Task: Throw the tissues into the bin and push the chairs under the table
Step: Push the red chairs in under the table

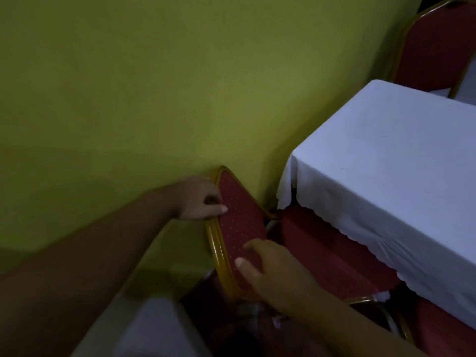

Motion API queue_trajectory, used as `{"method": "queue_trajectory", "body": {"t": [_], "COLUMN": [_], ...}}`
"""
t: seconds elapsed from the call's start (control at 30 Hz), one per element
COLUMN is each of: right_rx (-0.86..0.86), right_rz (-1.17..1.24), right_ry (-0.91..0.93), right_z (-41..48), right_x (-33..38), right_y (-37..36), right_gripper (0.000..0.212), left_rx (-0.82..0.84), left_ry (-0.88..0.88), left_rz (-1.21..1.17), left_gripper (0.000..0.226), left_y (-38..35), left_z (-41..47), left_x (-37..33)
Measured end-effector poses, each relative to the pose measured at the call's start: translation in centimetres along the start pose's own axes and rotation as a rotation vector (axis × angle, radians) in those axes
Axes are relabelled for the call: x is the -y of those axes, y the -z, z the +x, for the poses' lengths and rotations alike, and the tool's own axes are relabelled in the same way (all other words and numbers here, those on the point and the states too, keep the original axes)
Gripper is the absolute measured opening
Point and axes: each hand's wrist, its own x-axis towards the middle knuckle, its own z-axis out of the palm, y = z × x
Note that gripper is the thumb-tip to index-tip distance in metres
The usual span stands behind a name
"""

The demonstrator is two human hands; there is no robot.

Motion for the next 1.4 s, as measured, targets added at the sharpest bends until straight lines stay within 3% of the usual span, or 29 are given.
{"method": "queue_trajectory", "body": {"t": [0.1, 0.17, 0.27, 0.4, 0.6, 0.77, 1.03, 1.27, 1.4], "right_rx": [0.045, 0.064, -0.027, -0.019, 0.044, 0.073, 0.080, -0.137, -0.207], "right_rz": [-0.017, -0.023, 0.047, 0.016, 0.019, 0.059, 0.064, -0.197, -0.144], "right_ry": [0.006, -0.005, -0.046, -0.028, -0.050, -0.099, -0.128, -0.144, -0.142], "right_z": [3.5, 5.3, 6.7, 6.2, 2.8, -4.9, -16.6, -18.4, -16.8], "right_x": [3.0, 4.0, 4.0, 4.3, 0.3, -4.2, -9.0, -10.2, -11.1], "right_y": [-2.8, -4.2, -5.2, -5.3, -1.9, 0.0, 1.4, -0.6, -0.4], "right_gripper": [0.071, 0.085, 0.083, 0.080, 0.088, 0.083, 0.037, 0.038, 0.043], "left_rx": [0.118, 0.090, -0.004, -0.126, -0.196, -0.268, -0.292, -0.379, -0.345], "left_ry": [-0.207, -0.338, -0.555, -0.637, -0.642, -0.592, -0.408, -0.387, -0.432], "left_rz": [0.081, 0.132, 0.069, -0.006, 0.007, -0.004, -0.236, -0.306, -0.323], "left_gripper": [0.091, 0.089, 0.073, 0.065, 0.061, 0.066, 0.076, 0.068, 0.060], "left_y": [1.2, 1.0, 0.0, -1.3, -2.3, -5.3, -11.5, -14.1, -13.3], "left_z": [1.7, 2.9, 5.4, 5.3, 4.8, 1.6, -5.6, -6.5, -4.5], "left_x": [4.1, 5.4, 6.3, 6.6, 1.3, -6.4, -19.1, -21.7, -21.1]}}
